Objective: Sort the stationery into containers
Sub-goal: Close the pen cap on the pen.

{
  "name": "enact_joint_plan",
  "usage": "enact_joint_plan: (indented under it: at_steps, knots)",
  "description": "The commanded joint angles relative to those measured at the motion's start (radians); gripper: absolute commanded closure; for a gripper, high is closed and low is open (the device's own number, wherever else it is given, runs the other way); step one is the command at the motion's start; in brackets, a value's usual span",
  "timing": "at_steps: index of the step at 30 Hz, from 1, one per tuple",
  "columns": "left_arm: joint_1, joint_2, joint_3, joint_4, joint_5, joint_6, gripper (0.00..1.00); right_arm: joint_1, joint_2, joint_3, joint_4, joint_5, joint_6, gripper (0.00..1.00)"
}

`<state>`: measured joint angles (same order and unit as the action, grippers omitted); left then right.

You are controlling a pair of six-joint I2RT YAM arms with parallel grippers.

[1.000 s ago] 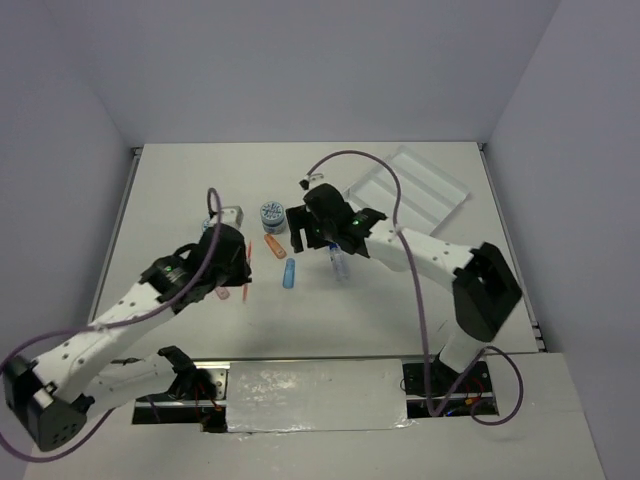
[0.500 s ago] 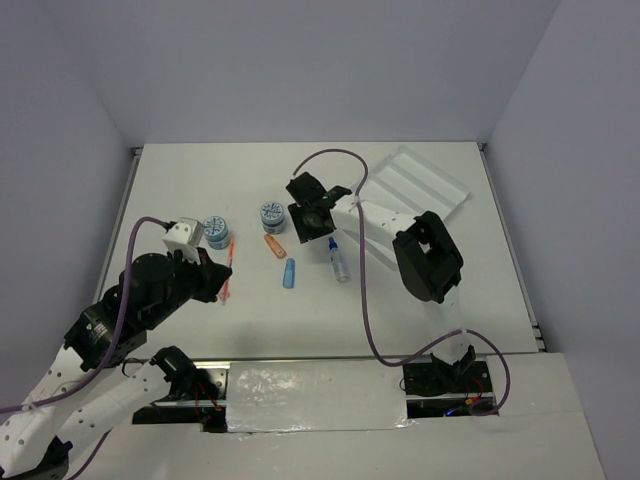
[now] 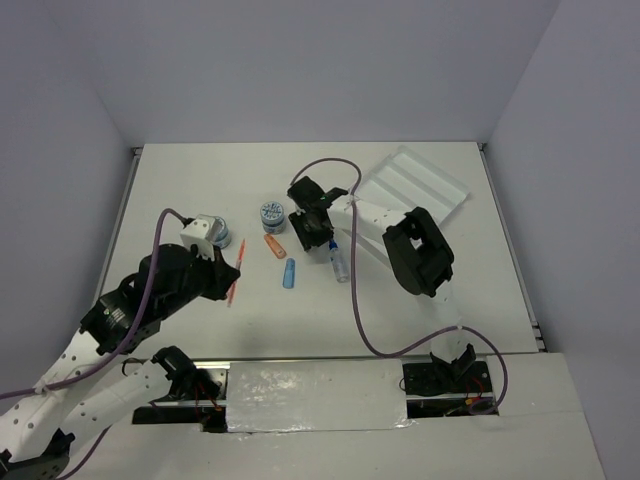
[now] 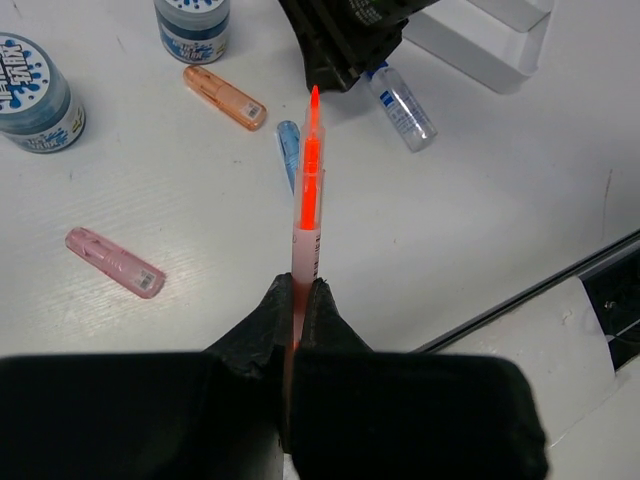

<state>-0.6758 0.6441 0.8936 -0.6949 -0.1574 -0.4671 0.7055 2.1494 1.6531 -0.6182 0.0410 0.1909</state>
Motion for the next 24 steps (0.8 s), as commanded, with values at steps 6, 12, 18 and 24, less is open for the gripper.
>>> enact_joint_plan:
  at_steps: [6, 12, 18, 24]
  knots:
    - [-0.004, -0.031, 0.002, 0.038, 0.022, 0.025, 0.97, 0.003, 0.043, 0.048, -0.005, -0.003, -0.048, 0.59]
    - [-0.004, -0.017, 0.004, 0.035, 0.021, 0.022, 0.98, 0.025, 0.029, 0.017, 0.018, 0.008, -0.054, 0.61]
    - [-0.004, -0.017, 0.002, 0.037, 0.029, 0.024, 0.97, 0.035, 0.055, 0.020, 0.009, 0.019, -0.061, 0.66]
    - [-0.004, -0.015, 0.002, 0.035, 0.019, 0.019, 0.97, 0.035, 0.003, -0.041, 0.080, -0.074, -0.053, 0.97]
